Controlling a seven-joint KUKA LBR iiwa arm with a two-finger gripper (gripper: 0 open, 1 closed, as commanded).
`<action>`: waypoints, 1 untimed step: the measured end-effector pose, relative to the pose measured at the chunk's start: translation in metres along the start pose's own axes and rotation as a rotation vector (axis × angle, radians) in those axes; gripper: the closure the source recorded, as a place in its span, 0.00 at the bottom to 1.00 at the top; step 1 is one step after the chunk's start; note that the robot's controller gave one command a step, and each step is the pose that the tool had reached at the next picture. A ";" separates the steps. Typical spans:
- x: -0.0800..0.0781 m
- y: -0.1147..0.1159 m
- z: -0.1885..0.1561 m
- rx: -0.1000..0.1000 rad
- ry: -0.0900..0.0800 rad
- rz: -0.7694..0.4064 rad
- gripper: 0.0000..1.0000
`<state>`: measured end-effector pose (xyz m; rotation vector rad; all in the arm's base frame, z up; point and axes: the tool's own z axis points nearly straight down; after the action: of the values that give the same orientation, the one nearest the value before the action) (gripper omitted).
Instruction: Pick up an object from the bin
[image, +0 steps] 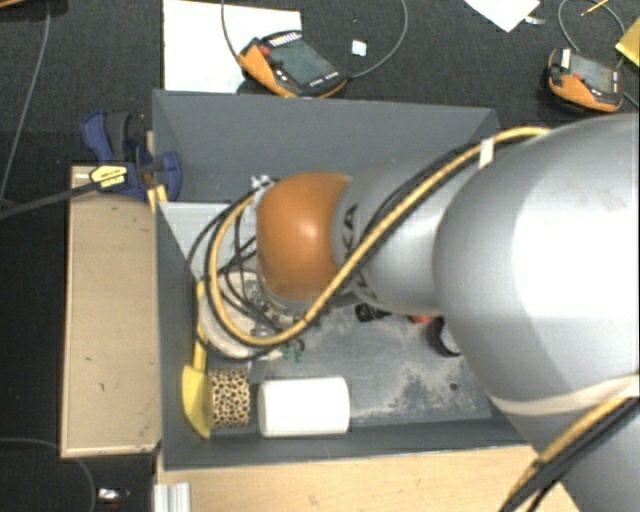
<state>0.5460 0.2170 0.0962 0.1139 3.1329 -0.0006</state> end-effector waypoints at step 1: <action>-0.003 0.033 -0.052 -0.005 -0.008 0.130 0.00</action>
Offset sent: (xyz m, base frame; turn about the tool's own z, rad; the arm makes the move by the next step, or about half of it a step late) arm 0.0062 0.0326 0.0038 0.2840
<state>0.5511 0.2496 0.1486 0.3166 3.1107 0.0074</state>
